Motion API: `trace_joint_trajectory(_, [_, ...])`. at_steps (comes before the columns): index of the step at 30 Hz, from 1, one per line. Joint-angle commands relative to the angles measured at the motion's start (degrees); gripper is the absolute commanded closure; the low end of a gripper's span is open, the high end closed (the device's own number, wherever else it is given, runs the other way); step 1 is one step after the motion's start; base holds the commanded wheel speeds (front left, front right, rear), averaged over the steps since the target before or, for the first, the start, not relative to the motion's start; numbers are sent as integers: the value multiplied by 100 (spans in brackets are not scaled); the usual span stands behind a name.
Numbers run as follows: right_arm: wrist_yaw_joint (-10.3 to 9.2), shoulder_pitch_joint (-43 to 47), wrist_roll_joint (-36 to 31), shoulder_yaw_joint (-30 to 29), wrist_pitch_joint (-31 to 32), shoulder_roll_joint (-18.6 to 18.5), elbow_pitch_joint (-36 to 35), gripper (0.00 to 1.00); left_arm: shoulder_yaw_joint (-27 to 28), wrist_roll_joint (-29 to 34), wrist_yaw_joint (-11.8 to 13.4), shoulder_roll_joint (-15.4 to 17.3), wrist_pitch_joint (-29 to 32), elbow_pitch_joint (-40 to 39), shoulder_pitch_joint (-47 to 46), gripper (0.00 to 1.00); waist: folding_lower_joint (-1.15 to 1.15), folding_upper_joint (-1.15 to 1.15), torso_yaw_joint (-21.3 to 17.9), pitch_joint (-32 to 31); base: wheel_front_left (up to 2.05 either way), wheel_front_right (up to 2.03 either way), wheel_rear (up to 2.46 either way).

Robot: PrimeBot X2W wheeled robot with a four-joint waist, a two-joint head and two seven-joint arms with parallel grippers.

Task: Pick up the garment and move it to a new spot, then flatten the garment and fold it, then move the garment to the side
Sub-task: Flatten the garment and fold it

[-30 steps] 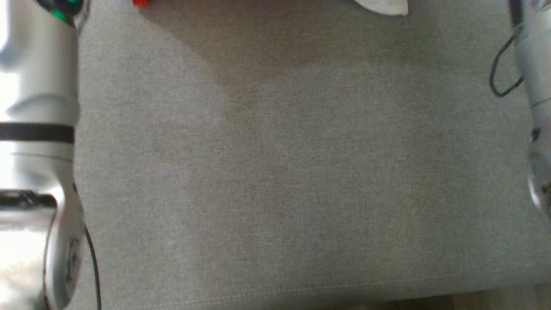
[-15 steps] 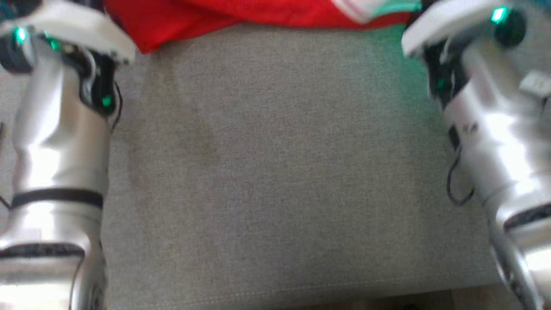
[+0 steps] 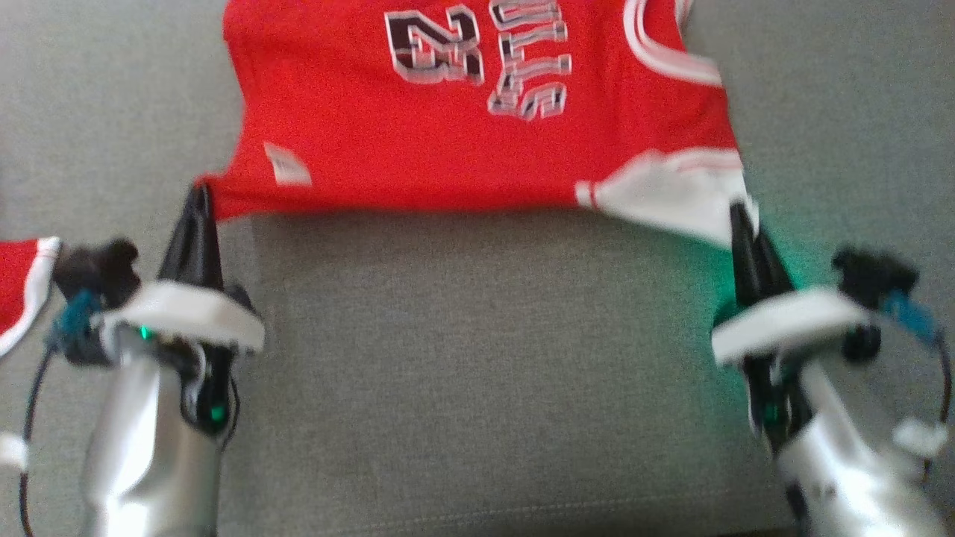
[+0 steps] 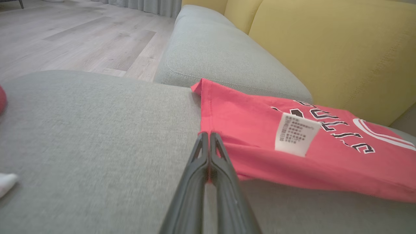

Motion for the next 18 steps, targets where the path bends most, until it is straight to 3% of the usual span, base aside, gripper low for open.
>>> trace_joint_trajectory(1, [42,455,-81,15,-60,4,-453,100,168,70,-26,111,-29,-368,225,100,1,0,38,-240,0,0,0])
trace_joint_trajectory(6, [42,1422,-329,-286,313,55,-1260,100,223,90,-28,71,-29,-818,995,100,1,0,20,-491,0,0,0])
trace_joint_trajectory(18, [42,3524,-1220,-1275,2083,548,-3619,100,243,-30,240,-54,266,-1962,2718,100,1,0,-15,-988,0,0,0])
